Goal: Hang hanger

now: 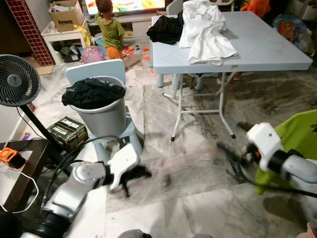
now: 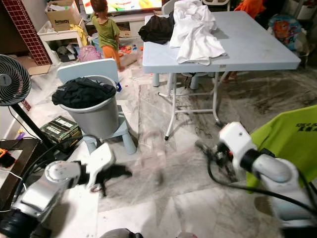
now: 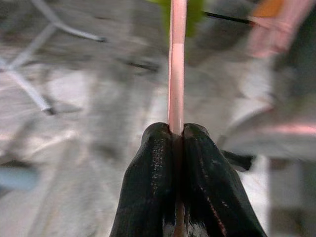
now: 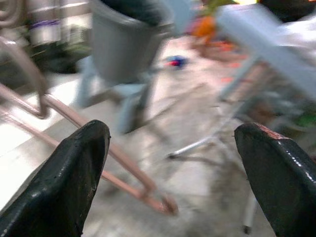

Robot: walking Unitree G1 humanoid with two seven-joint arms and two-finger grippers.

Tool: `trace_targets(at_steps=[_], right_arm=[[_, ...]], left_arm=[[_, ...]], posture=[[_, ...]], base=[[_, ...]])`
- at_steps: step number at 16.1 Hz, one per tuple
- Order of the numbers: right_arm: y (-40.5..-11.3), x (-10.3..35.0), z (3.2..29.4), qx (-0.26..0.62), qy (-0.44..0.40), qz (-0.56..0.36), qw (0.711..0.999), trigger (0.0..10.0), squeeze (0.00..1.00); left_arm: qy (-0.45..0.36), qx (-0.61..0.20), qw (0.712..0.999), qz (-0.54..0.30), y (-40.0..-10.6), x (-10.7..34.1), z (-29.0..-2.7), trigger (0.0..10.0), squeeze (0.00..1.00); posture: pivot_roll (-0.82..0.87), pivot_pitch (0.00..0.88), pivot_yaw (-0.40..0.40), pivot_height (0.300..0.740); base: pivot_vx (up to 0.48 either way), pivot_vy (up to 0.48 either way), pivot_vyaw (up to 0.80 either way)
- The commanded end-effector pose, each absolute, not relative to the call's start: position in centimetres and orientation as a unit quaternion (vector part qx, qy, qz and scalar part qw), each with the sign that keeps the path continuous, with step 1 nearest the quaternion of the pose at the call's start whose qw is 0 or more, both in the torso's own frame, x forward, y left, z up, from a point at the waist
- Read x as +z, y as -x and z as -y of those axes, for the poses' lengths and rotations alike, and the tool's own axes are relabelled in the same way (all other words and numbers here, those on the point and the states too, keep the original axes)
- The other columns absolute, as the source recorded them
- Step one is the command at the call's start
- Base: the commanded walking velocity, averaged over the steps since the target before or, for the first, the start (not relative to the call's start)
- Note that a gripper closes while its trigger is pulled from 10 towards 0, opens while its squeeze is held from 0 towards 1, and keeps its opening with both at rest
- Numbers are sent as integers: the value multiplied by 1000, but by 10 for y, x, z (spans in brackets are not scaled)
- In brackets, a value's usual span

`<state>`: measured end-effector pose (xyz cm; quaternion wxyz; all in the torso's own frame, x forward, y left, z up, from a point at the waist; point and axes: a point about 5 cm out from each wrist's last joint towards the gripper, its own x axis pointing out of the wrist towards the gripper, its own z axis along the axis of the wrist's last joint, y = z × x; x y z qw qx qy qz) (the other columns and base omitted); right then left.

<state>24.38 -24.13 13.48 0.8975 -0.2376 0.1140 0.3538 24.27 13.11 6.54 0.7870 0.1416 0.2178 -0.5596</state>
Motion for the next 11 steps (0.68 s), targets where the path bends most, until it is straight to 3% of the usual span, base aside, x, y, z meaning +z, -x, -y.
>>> trace_targets(at_steps=[1, 4, 11], right_arm=[[-234, 134, 232, 440, 242, -140, 853, 10000, 0], [-230, 134, 232, 506, 241, -180, 808, 10000, 0], [-227, 130, 227, 569, 256, -216, 751, 10000, 0]], left_arm=[[-151, -593, 765, -203, -242, 70, -128, 10000, 0], [-167, -631, 729, -208, -239, 70, -124, 10000, 0], [-172, -650, 714, -195, -240, 73, -118, 10000, 0]], posture=[[-100, 0, 62, 740], [-103, 0, 69, 740], [-97, 0, 78, 740]], base=[[0, 0, 0], [0, 0, 0], [0, 0, 0]])
